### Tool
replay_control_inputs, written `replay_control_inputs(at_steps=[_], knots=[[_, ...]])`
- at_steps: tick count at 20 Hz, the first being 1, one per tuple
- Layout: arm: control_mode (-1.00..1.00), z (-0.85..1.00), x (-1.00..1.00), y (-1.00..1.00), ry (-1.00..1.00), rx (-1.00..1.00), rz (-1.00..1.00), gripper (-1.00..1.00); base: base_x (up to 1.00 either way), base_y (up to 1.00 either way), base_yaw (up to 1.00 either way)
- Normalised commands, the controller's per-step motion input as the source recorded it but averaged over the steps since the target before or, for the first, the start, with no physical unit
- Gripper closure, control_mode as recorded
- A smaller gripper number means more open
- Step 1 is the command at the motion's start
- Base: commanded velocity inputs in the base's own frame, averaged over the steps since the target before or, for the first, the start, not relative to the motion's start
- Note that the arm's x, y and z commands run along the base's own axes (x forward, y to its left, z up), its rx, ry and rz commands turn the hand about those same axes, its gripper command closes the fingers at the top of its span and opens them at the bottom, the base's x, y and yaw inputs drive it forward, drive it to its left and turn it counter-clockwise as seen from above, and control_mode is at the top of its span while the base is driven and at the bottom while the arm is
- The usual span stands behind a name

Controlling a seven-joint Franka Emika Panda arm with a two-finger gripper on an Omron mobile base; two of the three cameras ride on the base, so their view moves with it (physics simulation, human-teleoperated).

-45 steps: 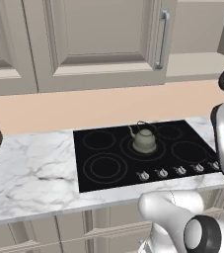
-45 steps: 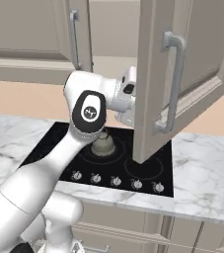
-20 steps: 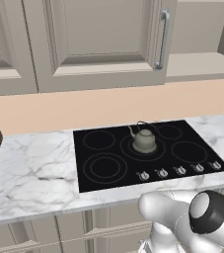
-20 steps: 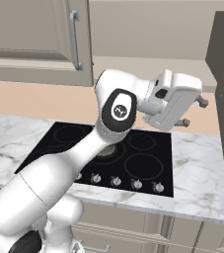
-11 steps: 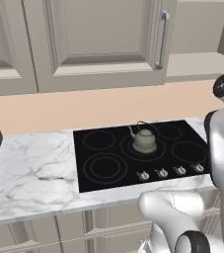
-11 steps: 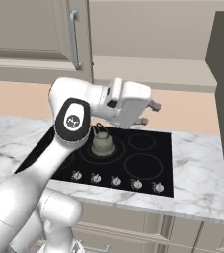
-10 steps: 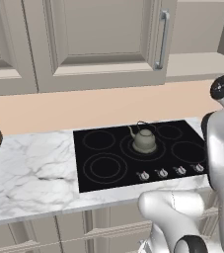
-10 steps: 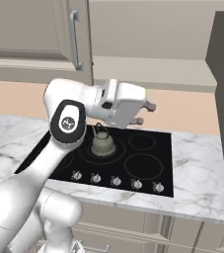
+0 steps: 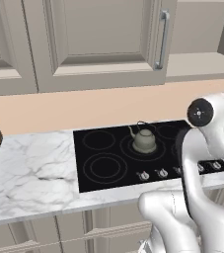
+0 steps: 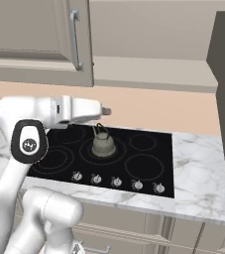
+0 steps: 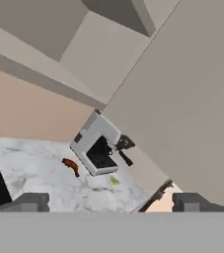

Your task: Pick the pan from the cabinet and place it on the stove. Then turn on the stove burner for the pan.

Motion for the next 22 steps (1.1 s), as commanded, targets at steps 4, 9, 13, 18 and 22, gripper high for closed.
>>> replay_control_inputs(at_steps=[4,9,13,18,22], knots=[[-1.00,0.00,0.00,1.00,-0.24,0.10,0.28,-1.00,0.00,0.00,0.00],[-1.00,0.00,0.00,0.97,-0.23,0.11,0.31,-1.00,0.00,0.00,0.00],[-1.00,0.13,0.05,0.79,-0.24,0.10,0.32,-1.00,0.00,0.00,0.00],[-1.00,0.22,0.16,0.54,-0.23,0.08,0.30,-1.00,0.00,0.00,0.00],[-1.00,0.18,0.32,0.04,-0.20,0.09,0.26,-1.00,0.00,0.00,0.00]])
